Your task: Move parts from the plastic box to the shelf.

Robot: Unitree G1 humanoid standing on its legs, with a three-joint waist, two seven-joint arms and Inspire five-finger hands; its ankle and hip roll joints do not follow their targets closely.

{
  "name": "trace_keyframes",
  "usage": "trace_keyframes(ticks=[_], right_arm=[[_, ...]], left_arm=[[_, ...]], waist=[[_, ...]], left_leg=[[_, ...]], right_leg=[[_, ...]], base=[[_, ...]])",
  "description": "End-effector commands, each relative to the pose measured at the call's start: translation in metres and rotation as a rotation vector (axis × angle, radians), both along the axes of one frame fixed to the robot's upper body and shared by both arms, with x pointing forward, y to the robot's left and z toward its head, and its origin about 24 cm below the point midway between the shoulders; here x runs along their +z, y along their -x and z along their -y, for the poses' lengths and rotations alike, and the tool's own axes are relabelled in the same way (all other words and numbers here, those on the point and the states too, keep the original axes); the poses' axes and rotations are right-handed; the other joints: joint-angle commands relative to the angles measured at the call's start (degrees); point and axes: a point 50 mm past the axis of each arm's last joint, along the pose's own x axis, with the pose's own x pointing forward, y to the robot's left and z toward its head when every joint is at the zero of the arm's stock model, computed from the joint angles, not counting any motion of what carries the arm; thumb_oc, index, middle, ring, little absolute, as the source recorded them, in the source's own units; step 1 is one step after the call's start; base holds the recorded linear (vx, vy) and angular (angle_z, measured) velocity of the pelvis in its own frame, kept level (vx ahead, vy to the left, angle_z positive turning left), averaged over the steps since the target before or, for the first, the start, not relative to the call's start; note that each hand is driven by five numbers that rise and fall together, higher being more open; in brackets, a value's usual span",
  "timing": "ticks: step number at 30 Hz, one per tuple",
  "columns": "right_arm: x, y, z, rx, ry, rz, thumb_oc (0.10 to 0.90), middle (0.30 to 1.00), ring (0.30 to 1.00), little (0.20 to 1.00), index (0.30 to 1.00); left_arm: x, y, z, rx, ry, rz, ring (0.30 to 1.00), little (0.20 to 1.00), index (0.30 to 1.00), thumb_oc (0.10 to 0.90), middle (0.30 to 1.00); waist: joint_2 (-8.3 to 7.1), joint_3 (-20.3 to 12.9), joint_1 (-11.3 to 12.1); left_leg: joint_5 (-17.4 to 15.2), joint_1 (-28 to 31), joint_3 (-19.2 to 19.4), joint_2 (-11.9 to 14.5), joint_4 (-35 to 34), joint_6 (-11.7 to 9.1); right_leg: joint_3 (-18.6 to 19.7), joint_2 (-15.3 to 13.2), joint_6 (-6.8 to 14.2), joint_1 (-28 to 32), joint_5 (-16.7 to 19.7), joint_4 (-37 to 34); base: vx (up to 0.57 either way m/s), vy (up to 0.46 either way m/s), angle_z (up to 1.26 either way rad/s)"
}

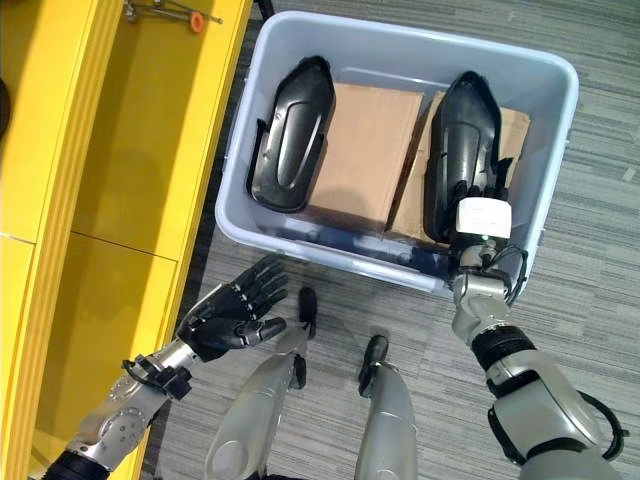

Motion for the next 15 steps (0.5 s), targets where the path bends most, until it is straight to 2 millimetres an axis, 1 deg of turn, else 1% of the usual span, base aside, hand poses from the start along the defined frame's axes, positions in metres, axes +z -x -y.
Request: trace_keyframes(ticks=[1, 3, 5, 6, 7, 8, 9, 10, 11, 12, 13, 15], right_arm=[[0.038, -0.005, 0.017, -0.042, 0.052, 0.09, 0.9, 1.0, 1.0, 1.0, 1.0], [0.03, -0.006, 0.012, -0.031, 0.085, 0.063, 0.9, 1.0, 1.0, 1.0, 1.0], [0.029, -0.006, 0.011, -0.032, 0.089, 0.06, 0.9, 1.0, 1.0, 1.0, 1.0], [0.026, -0.009, 0.008, -0.03, 0.117, 0.054, 0.9, 1.0, 1.0, 1.0, 1.0], [0.026, -0.009, 0.007, -0.03, 0.121, 0.054, 0.9, 1.0, 1.0, 1.0, 1.0], [0.025, -0.011, 0.006, -0.037, 0.123, 0.028, 0.863, 0.948, 0.948, 0.948, 0.948], [0.018, -0.01, 0.007, -0.058, 0.105, -0.006, 0.4, 0.3, 0.3, 0.3, 0.3], [0.017, -0.01, 0.007, -0.059, 0.106, -0.009, 0.4, 0.3, 0.3, 0.3, 0.3], [0.002, -0.008, 0.009, -0.088, 0.094, -0.059, 0.4, 0.3, 0.3, 0.3, 0.3], [-0.002, -0.007, 0.009, -0.092, 0.099, -0.057, 0.4, 0.3, 0.3, 0.3, 0.3], [-0.002, -0.007, 0.009, -0.092, 0.099, -0.057, 0.4, 0.3, 0.3, 0.3, 0.3], [-0.012, -0.001, 0.022, -0.171, 0.14, -0.049, 0.4, 0.3, 0.3, 0.3, 0.3]], left_arm=[[0.029, 0.001, 0.018, -0.103, 0.059, 0.164, 1.0, 1.0, 1.0, 0.9, 1.0], [0.028, -0.001, 0.019, -0.099, 0.063, 0.16, 1.0, 1.0, 1.0, 0.9, 1.0], [0.028, -0.002, 0.019, -0.098, 0.062, 0.161, 1.0, 1.0, 1.0, 0.9, 1.0], [0.027, -0.003, 0.021, -0.104, 0.059, 0.161, 1.0, 1.0, 1.0, 0.9, 1.0], [0.027, -0.004, 0.021, -0.105, 0.058, 0.161, 1.0, 1.0, 1.0, 0.9, 1.0], [0.027, -0.004, 0.022, -0.106, 0.056, 0.164, 1.0, 1.0, 1.0, 0.9, 1.0], [0.026, -0.005, 0.023, -0.108, 0.058, 0.163, 1.0, 1.0, 1.0, 0.9, 1.0], [0.026, -0.005, 0.023, -0.108, 0.058, 0.162, 1.0, 1.0, 1.0, 0.9, 1.0], [0.023, -0.004, 0.025, -0.117, 0.055, 0.153, 1.0, 1.0, 1.0, 0.9, 1.0], [0.022, -0.005, 0.027, -0.119, 0.051, 0.153, 1.0, 1.0, 1.0, 0.9, 1.0], [0.022, -0.005, 0.027, -0.119, 0.051, 0.153, 1.0, 1.0, 1.0, 0.9, 1.0], [0.019, -0.006, 0.033, -0.139, 0.059, 0.153, 1.0, 1.0, 1.0, 0.9, 1.0]], waist=[[2.95, -1.04, 0.78], [3.26, -1.04, 0.86], [3.31, -1.04, 0.89], [3.68, -1.04, 1.31], [3.72, -1.04, 1.34], [3.87, -1.04, 1.51], [4.06, -1.04, 1.72], [4.09, -1.04, 1.75], [4.04, -1.04, 1.89], [4.18, -1.04, 2.0], [4.18, -1.04, 2.0], [5.68, -1.04, 2.82]], left_leg=[[-11.04, 2.6, 0.2, -2.22, 4.15, -0.04], [-11.06, 2.16, 0.1, -2.27, 4.5, -0.06], [-11.04, 2.12, 0.09, -2.27, 4.49, -0.06], [-10.77, 1.62, -0.25, -2.43, 4.49, -0.18], [-10.74, 1.57, -0.29, -2.45, 4.47, -0.2], [-10.69, 1.34, -0.4, -2.52, 4.52, -0.23], [-10.55, 0.92, -0.52, -2.54, 4.55, -0.31], [-10.53, 0.83, -0.54, -2.55, 4.57, -0.32], [-11.64, 1.51, -1.02, -3.43, 4.74, -0.57], [-11.55, 1.25, -1.09, -3.47, 4.78, -0.57], [-11.55, 1.25, -1.09, -3.47, 4.78, -0.57], [-11.06, -0.1, -1.76, -4.06, 4.85, -0.55]], right_leg=[[-0.97, 1.92, 0.09, -0.04, 2.88, -1.5], [-1.0, 1.74, 0.01, -0.49, 2.52, -0.68], [-1.01, 1.74, 0.0, -0.55, 2.48, -0.62], [-1.23, 1.72, -0.07, -0.93, 2.36, -0.35], [-1.26, 1.7, -0.08, -0.96, 2.34, -0.34], [-1.32, 1.71, -0.14, -1.15, 2.26, -0.2], [-1.52, 1.66, -0.2, -1.57, 2.12, 0.16], [-1.56, 1.64, -0.21, -1.65, 2.09, 0.24], [-1.16, 1.14, 0.16, -0.96, 0.4, 0.94], [-1.24, 1.1, 0.12, -1.23, 0.35, 1.13], [-1.24, 1.1, 0.12, -1.23, 0.35, 1.13], [-1.7, 0.7, 0.0, -2.6, 0.06, 1.85]], base=[[0.0, 0.0, 0.0], [0.0, 0.0, 0.0], [0.0, 0.0, 0.0], [0.0, 0.0, 0.0], [-0.01, -0.035, 0.02], [0.0, -0.017, 0.04], [0.0, -0.016, 0.05], [0.06, -0.034, 0.05], [0.06, -0.033, 0.05], [0.06, -0.031, 0.15], [-0.01, -0.019, 0.13], [-0.03, -0.017, 0.03]])
